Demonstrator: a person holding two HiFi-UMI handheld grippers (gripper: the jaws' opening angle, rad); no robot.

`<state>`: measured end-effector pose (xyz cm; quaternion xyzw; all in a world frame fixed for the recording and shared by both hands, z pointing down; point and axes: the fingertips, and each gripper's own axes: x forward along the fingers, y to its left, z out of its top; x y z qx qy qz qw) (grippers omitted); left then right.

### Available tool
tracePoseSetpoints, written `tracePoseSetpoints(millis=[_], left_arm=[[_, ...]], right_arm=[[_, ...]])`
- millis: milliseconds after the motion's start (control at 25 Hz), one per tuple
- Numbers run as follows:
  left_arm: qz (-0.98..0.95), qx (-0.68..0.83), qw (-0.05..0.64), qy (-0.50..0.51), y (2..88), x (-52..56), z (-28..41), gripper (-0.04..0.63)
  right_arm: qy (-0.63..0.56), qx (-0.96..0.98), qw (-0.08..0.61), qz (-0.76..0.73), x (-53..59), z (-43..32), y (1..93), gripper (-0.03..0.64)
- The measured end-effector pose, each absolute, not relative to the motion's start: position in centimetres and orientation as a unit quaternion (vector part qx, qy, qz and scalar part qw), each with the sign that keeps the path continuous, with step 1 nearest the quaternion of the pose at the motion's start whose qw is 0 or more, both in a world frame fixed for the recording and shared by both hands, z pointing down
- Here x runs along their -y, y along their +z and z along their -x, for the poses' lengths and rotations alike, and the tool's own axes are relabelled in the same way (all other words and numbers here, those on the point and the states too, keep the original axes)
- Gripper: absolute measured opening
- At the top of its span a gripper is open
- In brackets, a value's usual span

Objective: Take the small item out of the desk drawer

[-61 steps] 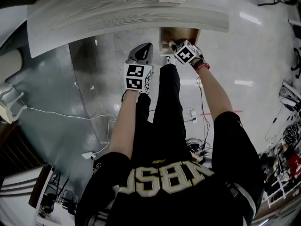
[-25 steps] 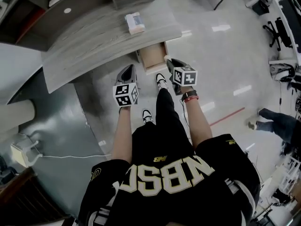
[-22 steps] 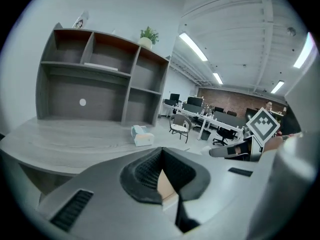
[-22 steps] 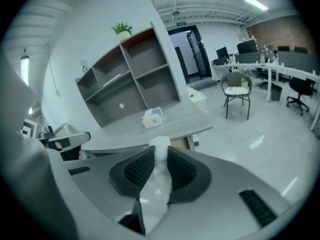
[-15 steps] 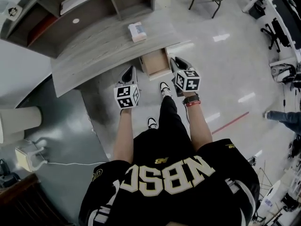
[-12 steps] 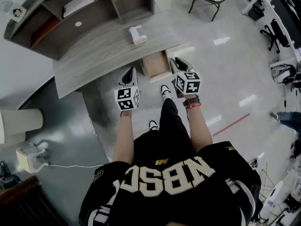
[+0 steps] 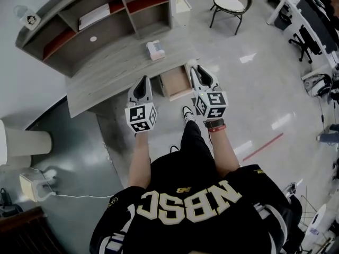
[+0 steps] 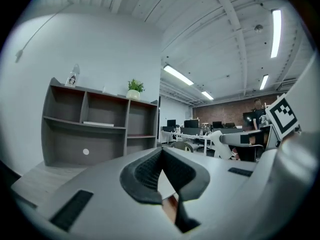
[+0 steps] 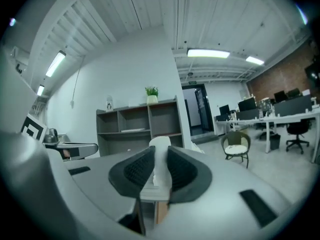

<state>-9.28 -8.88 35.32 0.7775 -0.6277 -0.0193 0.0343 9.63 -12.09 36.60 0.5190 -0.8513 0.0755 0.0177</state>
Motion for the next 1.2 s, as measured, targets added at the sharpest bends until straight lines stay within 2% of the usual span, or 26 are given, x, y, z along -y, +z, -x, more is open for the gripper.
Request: tracePoseSetpoints(millis=[200, 680, 1000, 1200], left_arm=[[-0.771, 0.635, 0.005, -0.040, 32.8, 7.2, 9.7, 0.012], [-0.769, 0.638, -0.013, -0.027, 32.8, 5.7, 9.4, 0.012], [-0.770, 0.637, 0.003, -0.023, 34.0, 6.9, 8.5, 0.012], [-0.772, 0.633, 0.050, -0.035, 36.6, 9.3, 8.0, 0.012]], right_arm=[[0.016, 0.844, -0.013, -0.535, 10.0, -10.8, 33.1, 0.084], [0.010, 0.841, -0.004, -0.542, 9.2, -11.2, 33.4, 0.084], [0.022, 0.845, 0.008, -0.534, 10.4, -11.6, 34.7, 0.084], [0.044, 0.843, 0.032, -0.535, 13.0, -11.9, 38.0, 0.084]])
